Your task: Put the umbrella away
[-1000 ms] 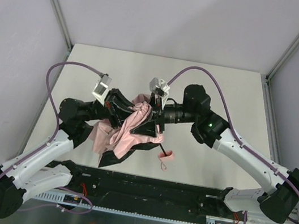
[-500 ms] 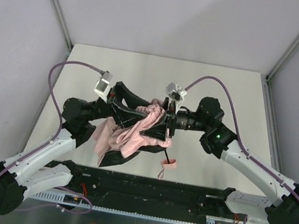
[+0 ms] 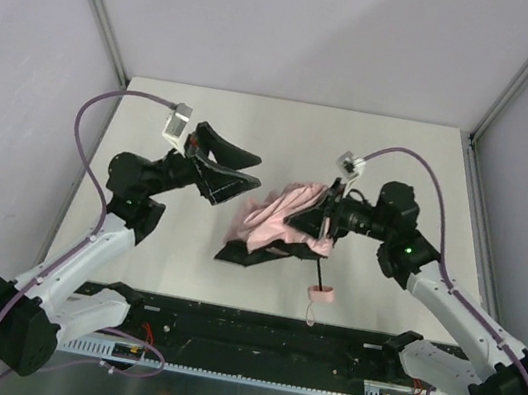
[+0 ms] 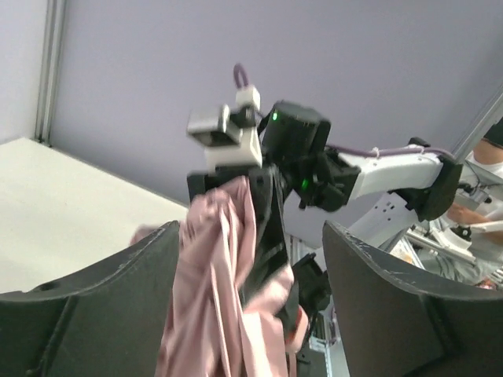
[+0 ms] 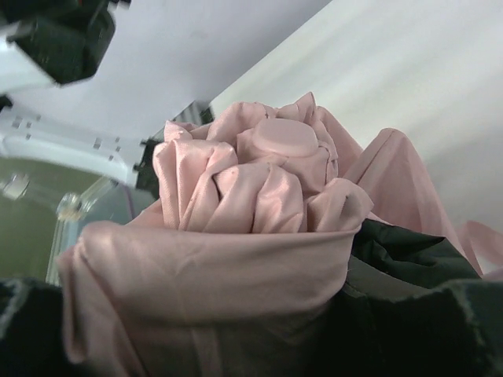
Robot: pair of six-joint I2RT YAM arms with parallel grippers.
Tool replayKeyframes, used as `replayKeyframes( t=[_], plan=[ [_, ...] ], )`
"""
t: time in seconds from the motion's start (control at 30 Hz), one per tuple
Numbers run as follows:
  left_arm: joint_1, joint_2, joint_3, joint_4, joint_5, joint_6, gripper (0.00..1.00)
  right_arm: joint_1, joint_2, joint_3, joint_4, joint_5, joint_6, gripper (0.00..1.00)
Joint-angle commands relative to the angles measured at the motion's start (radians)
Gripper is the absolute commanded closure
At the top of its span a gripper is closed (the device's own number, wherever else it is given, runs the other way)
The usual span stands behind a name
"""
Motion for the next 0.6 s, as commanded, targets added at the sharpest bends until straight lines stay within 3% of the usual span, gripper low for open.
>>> replayKeyframes(
  t=[0.0,0.13,0.23,0.4,0.57],
  plan=[
    [-0.054,-0.017,0.051,-0.151,0.046,0.117,0.29,-0.104,-0.089,0.023,0.062,0.021,0.049,1.00],
    [-0.207,0.052,0.057,-0.167,0.022,0.161,0.51,-0.149,-0.097,0.025,0.139,-0.080,0.107,1.00],
    [-0.252,0.139,0.059,-0.175,0.010,0.168,0.62,-0.169,-0.111,0.029,0.236,-0.187,0.200,1.00],
    [-0.265,0.269,0.059,-0.221,0.044,0.196,0.73,-0.209,-0.160,0.060,0.247,-0.283,0.281,1.00],
    [-0.225,0.241,0.092,-0.512,-0.048,0.374,0.73,-0.355,-0.188,0.093,0.170,-0.361,0.298,1.00]
  ],
)
